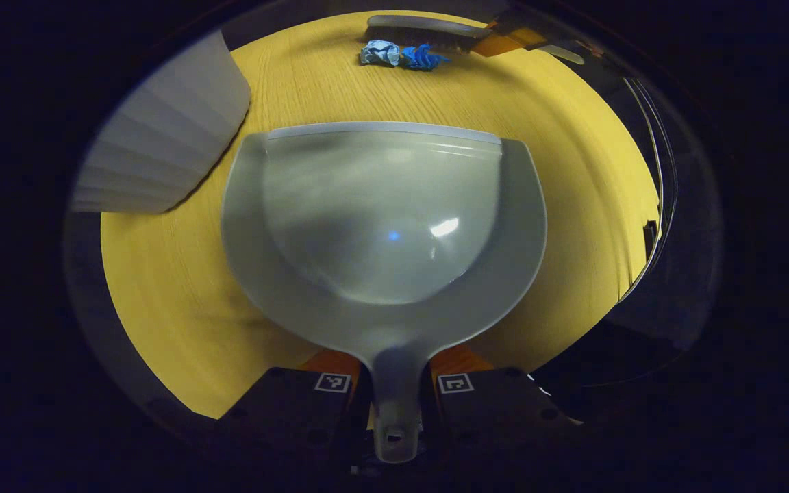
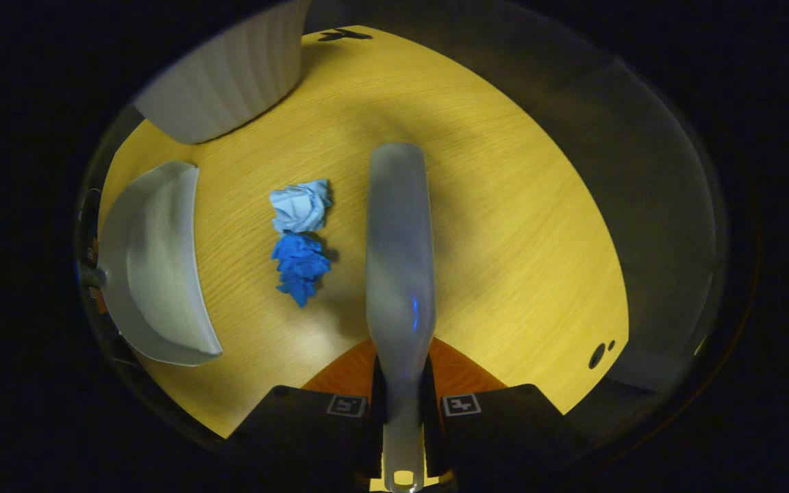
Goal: Pick up the small broom and dustpan from the desktop, sweep the trash into the dustpan with the broom, and then empty the trash into the garbage bin.
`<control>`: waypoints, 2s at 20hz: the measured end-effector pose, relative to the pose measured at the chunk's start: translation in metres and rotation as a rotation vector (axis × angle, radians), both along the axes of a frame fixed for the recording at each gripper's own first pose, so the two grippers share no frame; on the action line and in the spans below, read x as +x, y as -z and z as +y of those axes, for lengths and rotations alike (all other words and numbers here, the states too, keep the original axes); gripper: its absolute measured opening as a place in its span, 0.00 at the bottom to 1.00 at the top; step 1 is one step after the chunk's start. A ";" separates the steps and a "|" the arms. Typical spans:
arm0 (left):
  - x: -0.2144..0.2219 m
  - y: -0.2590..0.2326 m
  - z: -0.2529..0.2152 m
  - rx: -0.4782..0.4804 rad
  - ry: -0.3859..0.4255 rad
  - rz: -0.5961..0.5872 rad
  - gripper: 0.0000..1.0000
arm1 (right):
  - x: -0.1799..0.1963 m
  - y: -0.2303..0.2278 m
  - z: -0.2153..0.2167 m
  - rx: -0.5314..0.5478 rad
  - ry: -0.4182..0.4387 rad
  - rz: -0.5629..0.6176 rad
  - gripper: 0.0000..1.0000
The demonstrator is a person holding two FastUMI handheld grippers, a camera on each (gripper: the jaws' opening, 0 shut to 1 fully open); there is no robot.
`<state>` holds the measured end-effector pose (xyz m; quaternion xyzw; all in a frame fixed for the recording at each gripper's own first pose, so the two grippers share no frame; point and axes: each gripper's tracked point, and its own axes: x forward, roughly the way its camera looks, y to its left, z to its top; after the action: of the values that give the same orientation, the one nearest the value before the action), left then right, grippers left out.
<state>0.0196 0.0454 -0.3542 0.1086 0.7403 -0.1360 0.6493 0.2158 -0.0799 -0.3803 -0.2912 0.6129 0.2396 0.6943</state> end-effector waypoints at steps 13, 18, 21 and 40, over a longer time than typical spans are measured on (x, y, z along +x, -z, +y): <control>0.013 0.000 -0.010 -0.147 0.040 -0.167 0.30 | -0.061 -0.031 0.041 0.243 -0.128 0.321 0.35; 0.012 -0.011 -0.014 -0.218 -0.049 -0.155 0.30 | -0.021 -0.059 -0.011 0.273 -0.003 0.224 0.35; 0.018 -0.008 -0.013 -0.182 -0.035 -0.242 0.30 | -0.021 -0.068 -0.038 0.348 0.107 0.163 0.35; 0.194 -0.091 0.024 -0.094 -0.293 -0.550 0.30 | -0.147 0.047 -0.178 0.538 0.545 0.016 0.27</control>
<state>0.2134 0.0695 -0.2630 0.0036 0.5376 -0.0406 0.8422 0.0691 -0.2582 -0.4276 0.0770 0.5886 0.2006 0.7794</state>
